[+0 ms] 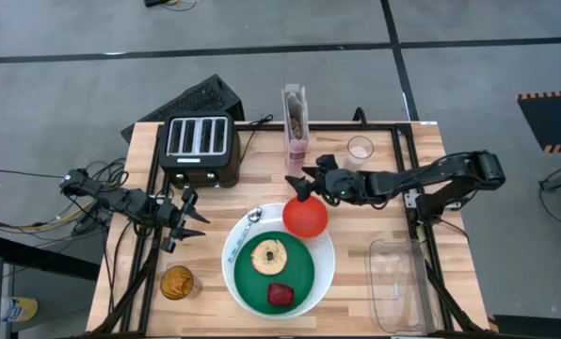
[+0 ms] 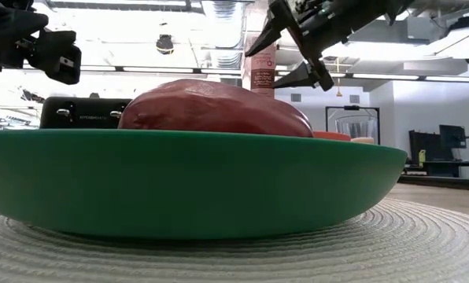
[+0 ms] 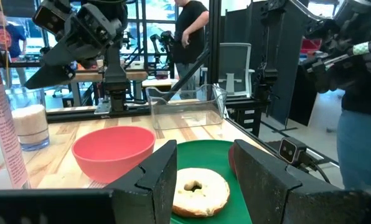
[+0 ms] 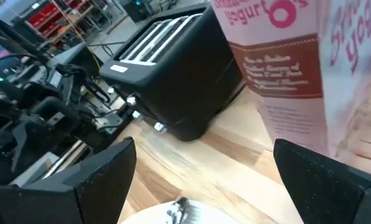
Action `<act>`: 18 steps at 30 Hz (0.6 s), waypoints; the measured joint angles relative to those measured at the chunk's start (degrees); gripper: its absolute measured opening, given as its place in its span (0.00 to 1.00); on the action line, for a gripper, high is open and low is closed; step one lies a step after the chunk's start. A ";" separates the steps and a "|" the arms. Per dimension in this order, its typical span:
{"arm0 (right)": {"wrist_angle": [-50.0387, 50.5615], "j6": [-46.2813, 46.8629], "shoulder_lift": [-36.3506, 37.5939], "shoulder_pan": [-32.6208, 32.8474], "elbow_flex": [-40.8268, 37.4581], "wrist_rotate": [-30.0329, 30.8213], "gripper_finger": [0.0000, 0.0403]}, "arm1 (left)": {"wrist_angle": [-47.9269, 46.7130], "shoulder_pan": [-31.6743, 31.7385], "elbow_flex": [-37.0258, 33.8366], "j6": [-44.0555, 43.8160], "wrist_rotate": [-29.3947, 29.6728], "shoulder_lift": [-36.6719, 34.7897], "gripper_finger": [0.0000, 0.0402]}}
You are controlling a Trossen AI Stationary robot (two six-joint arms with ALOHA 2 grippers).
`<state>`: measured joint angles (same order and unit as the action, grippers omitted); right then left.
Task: Arrange a breakfast setting
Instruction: Pour the cereal from the cereal box into the orange bowl
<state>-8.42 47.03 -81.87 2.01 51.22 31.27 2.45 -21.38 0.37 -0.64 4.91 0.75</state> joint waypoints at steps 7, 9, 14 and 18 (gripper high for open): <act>2.25 -1.48 0.15 -1.85 0.04 0.98 0.99 | -0.04 -0.01 -0.01 0.00 0.00 0.01 0.36; 2.21 -1.85 0.18 -1.90 0.04 1.05 0.99 | -0.04 0.00 -0.01 0.00 0.00 -0.01 0.36; 4.12 -1.75 0.18 -1.63 0.04 3.78 0.99 | -0.04 -0.01 -0.01 0.00 0.00 0.01 0.36; 5.55 -0.07 0.08 -1.71 0.02 4.26 0.99 | -0.04 -0.01 0.01 0.00 0.00 0.01 0.36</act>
<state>-2.87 46.96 -81.79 0.30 51.24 35.52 2.42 -21.39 0.38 -0.64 4.91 0.75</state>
